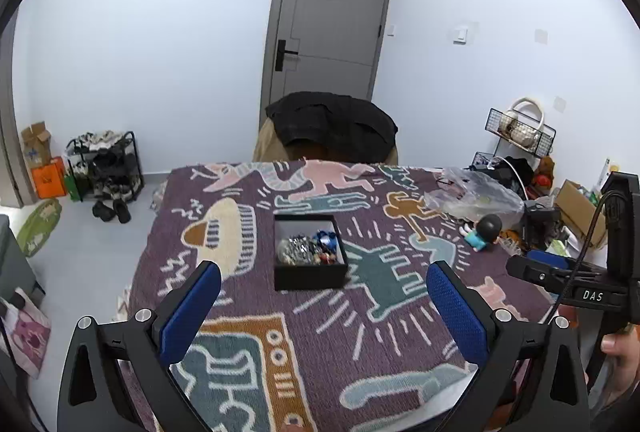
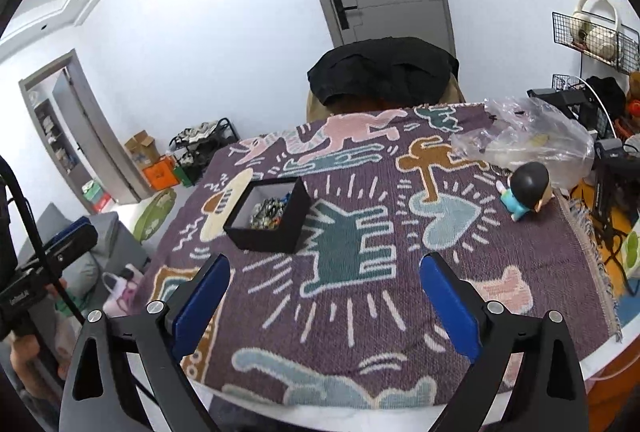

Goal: Organize jewelry

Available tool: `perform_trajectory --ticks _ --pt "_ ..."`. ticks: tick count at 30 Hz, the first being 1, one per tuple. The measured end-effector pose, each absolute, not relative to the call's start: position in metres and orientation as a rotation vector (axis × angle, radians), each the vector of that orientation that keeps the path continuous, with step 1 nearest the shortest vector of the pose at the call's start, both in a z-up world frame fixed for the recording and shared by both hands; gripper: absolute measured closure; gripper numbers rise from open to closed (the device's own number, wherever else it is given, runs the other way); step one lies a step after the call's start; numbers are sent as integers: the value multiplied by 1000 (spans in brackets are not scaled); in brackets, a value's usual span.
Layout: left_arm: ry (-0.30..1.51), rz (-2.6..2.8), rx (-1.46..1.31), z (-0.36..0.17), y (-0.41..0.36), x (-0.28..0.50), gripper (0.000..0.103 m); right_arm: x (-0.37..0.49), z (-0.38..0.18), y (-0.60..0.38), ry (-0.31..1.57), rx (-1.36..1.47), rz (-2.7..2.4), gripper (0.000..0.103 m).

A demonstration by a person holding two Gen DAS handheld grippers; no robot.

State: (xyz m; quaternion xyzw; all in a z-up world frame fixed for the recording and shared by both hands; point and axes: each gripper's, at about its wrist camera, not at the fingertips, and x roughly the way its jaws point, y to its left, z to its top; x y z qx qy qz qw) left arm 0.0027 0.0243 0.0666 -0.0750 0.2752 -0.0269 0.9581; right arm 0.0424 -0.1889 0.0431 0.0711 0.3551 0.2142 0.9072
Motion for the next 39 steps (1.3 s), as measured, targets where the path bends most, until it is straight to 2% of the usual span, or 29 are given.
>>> perform_trajectory --ticks 11,39 --pt "532 -15 -138 58 29 -14 0 28 48 -189 696 71 433 7" --pt "488 13 -112 57 27 -23 0 27 52 -193 677 90 420 7"
